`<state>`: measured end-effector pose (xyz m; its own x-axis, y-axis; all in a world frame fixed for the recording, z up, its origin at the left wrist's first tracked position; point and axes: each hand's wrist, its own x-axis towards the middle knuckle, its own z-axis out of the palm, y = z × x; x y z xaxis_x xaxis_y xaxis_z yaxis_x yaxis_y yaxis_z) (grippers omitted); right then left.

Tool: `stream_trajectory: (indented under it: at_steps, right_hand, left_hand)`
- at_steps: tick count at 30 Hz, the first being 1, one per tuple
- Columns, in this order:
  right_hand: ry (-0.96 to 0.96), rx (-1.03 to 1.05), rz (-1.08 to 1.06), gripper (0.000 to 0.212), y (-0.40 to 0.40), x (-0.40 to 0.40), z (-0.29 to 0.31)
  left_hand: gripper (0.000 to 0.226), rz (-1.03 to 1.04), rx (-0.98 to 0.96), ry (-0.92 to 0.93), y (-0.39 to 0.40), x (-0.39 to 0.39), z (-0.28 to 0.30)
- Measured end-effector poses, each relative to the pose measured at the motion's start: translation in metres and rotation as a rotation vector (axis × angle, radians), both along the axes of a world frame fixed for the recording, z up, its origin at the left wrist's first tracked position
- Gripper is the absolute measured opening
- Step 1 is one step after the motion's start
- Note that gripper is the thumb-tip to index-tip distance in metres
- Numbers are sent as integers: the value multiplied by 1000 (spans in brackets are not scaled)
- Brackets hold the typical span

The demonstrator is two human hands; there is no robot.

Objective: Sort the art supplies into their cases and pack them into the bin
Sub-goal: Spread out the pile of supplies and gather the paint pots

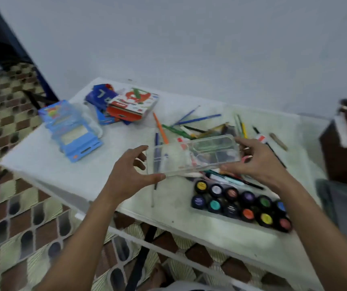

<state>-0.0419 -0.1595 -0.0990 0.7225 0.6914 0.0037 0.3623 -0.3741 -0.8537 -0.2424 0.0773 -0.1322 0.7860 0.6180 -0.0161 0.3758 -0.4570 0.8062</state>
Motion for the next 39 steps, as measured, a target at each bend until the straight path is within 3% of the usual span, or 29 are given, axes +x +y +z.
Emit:
stream_trajectory:
  at_steps: [7, 9, 15, 25, 33, 39]
  right_hand:
    - [-17, -14, -334, 72, -126, -32, -32]
    - [-3, -27, -377, 83, -142, -43, -43]
    - [20, -62, -418, 92, -156, -58, -59]
    - [30, -165, -383, 102, -149, -58, -56]
    - [102, -181, -360, 98, -155, -55, -60]
    - [142, -36, -467, 58, -152, -60, -65]
  left_hand:
    - [91, -346, -13, 55, -59, 41, -10]
    - [89, -397, 11, 76, -67, 42, -14]
    - [81, -439, 63, 107, -73, 41, -19]
    - [106, -403, 81, 192, -73, 34, -23]
    - [96, -393, 101, 241, -70, 38, -24]
    - [96, -365, -39, 151, -74, 26, -29]
